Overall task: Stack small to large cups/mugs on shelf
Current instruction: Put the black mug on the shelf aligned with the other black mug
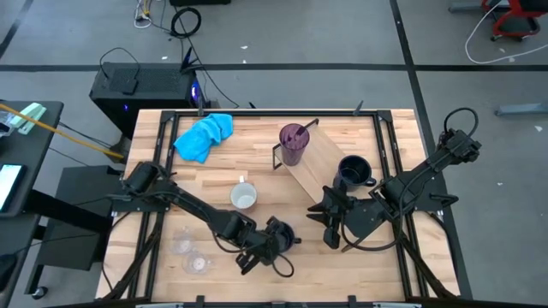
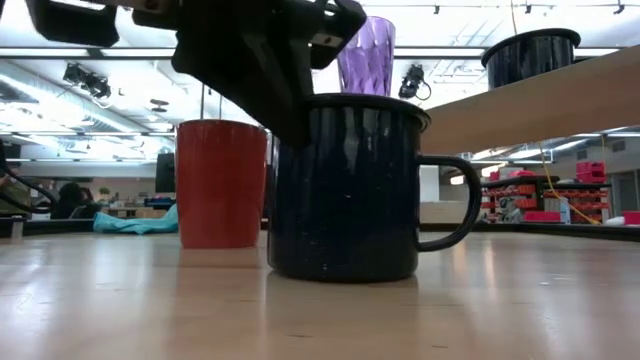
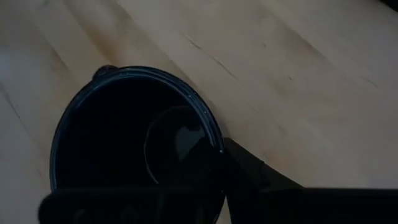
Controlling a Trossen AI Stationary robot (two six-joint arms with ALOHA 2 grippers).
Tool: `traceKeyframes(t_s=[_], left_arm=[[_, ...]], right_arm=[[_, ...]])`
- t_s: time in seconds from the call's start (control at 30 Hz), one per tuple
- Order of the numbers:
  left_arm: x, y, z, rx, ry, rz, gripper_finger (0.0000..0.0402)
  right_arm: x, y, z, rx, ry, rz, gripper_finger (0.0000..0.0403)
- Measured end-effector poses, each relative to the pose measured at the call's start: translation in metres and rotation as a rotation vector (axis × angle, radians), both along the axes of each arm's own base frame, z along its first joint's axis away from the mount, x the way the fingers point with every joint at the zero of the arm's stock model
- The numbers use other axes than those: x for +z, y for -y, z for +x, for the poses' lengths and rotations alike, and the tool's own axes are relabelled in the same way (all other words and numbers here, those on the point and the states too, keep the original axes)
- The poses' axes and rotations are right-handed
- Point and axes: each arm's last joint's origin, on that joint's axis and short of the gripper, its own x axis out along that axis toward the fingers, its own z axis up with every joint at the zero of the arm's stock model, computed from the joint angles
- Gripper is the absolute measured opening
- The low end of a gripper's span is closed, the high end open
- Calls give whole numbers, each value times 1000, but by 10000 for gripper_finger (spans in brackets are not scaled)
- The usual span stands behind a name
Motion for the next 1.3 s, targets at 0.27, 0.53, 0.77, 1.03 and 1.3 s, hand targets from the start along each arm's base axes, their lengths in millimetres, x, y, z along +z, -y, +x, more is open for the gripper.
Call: traceKeyframes(t_s=[0.27, 0.53, 0.77, 1.03, 1.3], left_arm=[[-1, 9, -6, -147, -2, 70, 63], [0, 10, -4, -73, 18, 29, 61], [2, 18, -7, 53, 85, 80, 123], [6, 29, -7, 115, 141, -5, 183], [10, 35, -3, 209, 216, -79, 176]], right_arm=[[-2, -8, -3, 35, -8, 19, 88], [-1, -8, -2, 27, -3, 13, 88], [-1, -7, -2, 11, 6, -2, 88], [-1, -7, -2, 9, 6, -3, 88], [-1, -7, -2, 9, 7, -3, 88]])
